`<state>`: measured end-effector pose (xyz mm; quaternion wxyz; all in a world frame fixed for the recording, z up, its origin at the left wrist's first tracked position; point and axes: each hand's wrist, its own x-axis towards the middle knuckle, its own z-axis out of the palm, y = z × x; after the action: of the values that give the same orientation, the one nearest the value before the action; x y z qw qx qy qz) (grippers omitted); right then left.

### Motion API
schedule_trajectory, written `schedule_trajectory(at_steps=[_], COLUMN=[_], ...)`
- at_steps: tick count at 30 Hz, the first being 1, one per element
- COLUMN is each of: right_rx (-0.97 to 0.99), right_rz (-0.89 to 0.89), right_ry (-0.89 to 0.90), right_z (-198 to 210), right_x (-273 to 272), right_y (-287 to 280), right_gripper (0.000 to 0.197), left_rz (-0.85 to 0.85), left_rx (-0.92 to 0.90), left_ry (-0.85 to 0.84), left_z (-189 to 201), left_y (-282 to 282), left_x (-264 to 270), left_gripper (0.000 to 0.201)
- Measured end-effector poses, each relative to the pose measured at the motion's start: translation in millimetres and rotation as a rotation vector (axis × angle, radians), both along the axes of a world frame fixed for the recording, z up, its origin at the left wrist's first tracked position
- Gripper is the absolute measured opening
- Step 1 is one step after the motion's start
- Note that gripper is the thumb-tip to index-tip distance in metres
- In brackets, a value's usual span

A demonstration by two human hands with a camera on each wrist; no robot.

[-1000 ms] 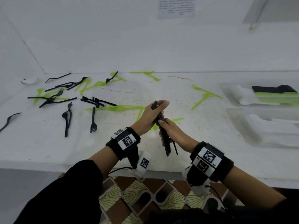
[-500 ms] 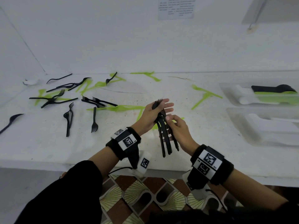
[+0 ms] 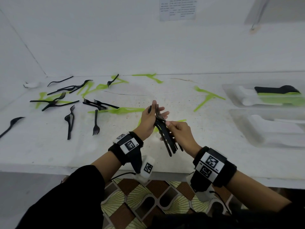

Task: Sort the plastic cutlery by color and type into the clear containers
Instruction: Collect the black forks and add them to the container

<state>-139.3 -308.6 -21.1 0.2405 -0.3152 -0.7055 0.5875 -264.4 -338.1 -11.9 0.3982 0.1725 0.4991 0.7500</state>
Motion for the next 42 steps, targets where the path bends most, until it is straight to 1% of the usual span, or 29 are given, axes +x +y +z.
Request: schedule_trajectory(at_steps=[4,8,9,11,14,16,18,20,23,26,27,29,32,35,37,39,42], right_rx=[-0.036,-0.140,-0.139,-0.140,-0.191,-0.237,-0.234,-0.202,-0.193,-0.177,-0.176,-0.199,-0.237,-0.154,-0.094,-0.094,-0.111], right_rz=[0.088,0.151,0.146,0.134,0.153,0.192,0.214,0.176,0.076,0.055,0.048,0.023,0.000,0.003,0.025,0.056,0.139], right_ry=[-0.019,-0.034,-0.033,-0.036,-0.045,-0.037,-0.020,0.000,0.024,0.030,0.034,0.055,0.084,0.047,0.016,0.004,-0.028], right_z=[3.6,4.2,3.4,3.5,5.7,7.0,6.8,6.0,6.7,6.7,6.1,5.4,5.0,2.8,2.1,1.7,2.7], right_x=[1.3,1.3,0.3,-2.1,-5.1,-3.8,-1.8,-0.8,-0.1,0.5,-0.2,-2.1,-3.8,-3.3,-2.3,-2.1,-0.8], right_y=[-0.9,-4.6,-5.3,-7.3,-8.8,-7.9,-5.4,-0.4,10.4,17.9,18.8,19.3,20.3,21.5,21.0,20.3,20.3], right_gripper=[0.039,0.032,0.032,0.031,0.029,0.032,0.031,0.028,0.028,0.028,0.028,0.027,0.026,0.022,0.019,0.019,0.020], left_rz=[0.010,0.009,0.007,0.002,-0.024,-0.062,-0.095,-0.150,-0.260,-0.356,-0.388,-0.429,-0.416,-0.370,-0.353,-0.355,-0.354], left_rx=[0.031,0.012,0.003,-0.018,-0.023,-0.028,-0.019,-0.023,-0.094,-0.102,-0.101,-0.089,-0.071,-0.081,-0.087,-0.088,-0.064], left_ry=[-0.091,-0.058,-0.054,-0.035,0.049,0.136,0.182,0.192,0.187,0.155,0.133,0.092,0.028,-0.012,0.002,0.040,0.085], left_z=[-1.9,-1.3,0.4,3.1,4.2,3.3,3.1,2.6,0.2,-3.1,-2.9,-3.1,-3.3,-5.0,-5.8,-5.4,-2.3], left_y=[-0.9,-0.8,-0.1,2.3,5.2,6.7,7.6,8.0,5.0,1.6,0.7,0.0,-0.6,-2.0,-2.6,-3.4,-4.0], left_x=[2.9,0.9,1.0,2.1,3.9,4.5,4.1,2.0,-5.3,-11.0,-11.2,-11.4,-14.1,-17.3,-19.7,-22.5,-25.1], left_gripper=[0.037,0.048,0.047,0.036,0.020,0.016,0.018,0.024,0.038,0.045,0.046,0.040,0.031,0.027,0.025,0.024,0.030])
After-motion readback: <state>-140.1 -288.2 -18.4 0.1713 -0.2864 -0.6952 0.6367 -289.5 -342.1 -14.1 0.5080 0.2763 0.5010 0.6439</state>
